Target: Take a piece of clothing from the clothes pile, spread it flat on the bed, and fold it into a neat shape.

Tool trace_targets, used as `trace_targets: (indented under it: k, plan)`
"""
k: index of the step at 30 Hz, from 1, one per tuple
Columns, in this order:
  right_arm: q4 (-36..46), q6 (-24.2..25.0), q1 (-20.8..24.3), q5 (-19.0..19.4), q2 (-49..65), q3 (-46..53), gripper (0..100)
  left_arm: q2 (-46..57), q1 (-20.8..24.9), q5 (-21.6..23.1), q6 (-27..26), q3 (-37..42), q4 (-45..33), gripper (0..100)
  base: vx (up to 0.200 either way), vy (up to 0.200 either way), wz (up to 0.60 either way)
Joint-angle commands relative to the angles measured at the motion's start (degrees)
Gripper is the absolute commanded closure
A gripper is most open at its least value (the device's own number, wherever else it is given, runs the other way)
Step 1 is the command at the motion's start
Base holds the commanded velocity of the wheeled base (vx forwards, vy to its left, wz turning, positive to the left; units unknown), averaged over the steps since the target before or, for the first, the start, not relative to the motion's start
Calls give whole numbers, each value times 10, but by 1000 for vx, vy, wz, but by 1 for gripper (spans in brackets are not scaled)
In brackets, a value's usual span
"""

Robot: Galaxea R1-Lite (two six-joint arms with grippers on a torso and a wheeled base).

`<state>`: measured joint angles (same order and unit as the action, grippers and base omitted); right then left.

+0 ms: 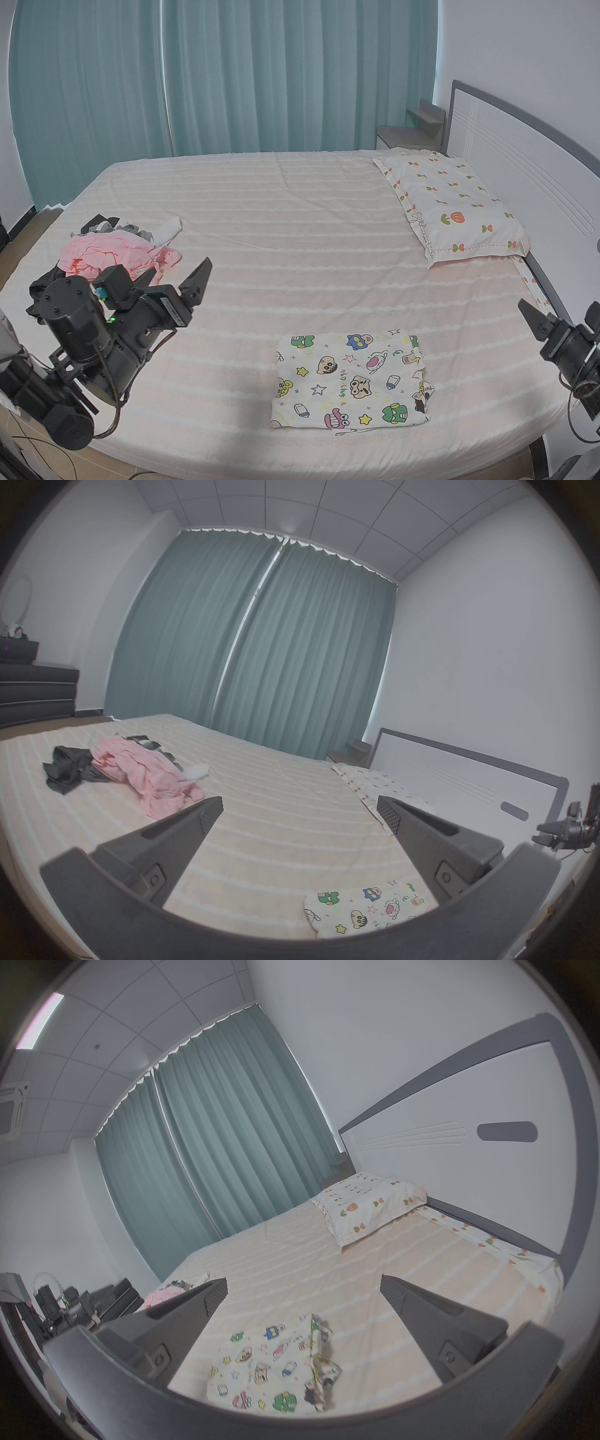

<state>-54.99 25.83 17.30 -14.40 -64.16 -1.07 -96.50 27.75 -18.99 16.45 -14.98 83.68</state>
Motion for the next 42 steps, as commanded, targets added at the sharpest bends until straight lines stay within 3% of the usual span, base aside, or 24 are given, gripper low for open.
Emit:
trace_targets:
  k: [1, 5, 8, 11, 14, 16, 17, 18, 21, 26, 30, 36, 38, 42]
  plan:
    - [449, -69, -1, -9, 492, -32, 0, 248, 4, -131, -44, 139, -27, 0, 0, 0, 0]
    - [493, -118, -61, 3, 565, -24, 0, 333, 11, -138, -67, 150, -61, 0, 0, 0, 0]
    - [521, -183, -123, 26, 585, -28, 0, 472, -9, -140, -121, 150, -195, 0, 0, 0, 0]
    - [530, -206, -147, 48, 596, -24, 0, 553, -35, -140, -147, 149, -276, 0, 0, 0, 0]
    - [546, -288, -169, 106, 641, 8, 0, 624, -55, -140, -171, 142, -357, 0, 0, 0, 0]
    - [548, -316, -173, 120, 642, 11, 0, 664, -77, -140, -172, 125, -410, 0, 0, 0, 0]
    - [548, -316, -173, 120, 642, 11, 0, 664, -77, -140, -172, 125, -410, 0, 0, 0, 0]
    - [548, -318, -172, 121, 642, 11, 0, 700, -113, -140, -174, 106, -477, 0, 0, 0, 0]
    - [550, -318, -172, 122, 642, 11, 0, 756, -150, -132, -181, 89, -575, 0, 0, 0, 0]
    - [547, -321, -172, 121, 642, 11, 0, 841, -172, -128, -185, 92, -657, 0, 0, 0, 0]
    - [548, -322, -172, 122, 642, 11, 0, 911, -225, -120, -187, 94, -724, 0, 0, 0, 0]
    - [546, -326, -173, 122, 642, 11, 0, 914, -234, -117, -188, 103, -718, 0, 0, 0, 0]
    - [546, -325, -172, 122, 642, 11, 0, 923, -253, -88, -194, 138, -717, 0, 0, 0, 0]
    - [546, -320, -172, 121, 642, 11, 0, 965, -277, 77, -218, 150, -770, 0, 0, 0, 0]
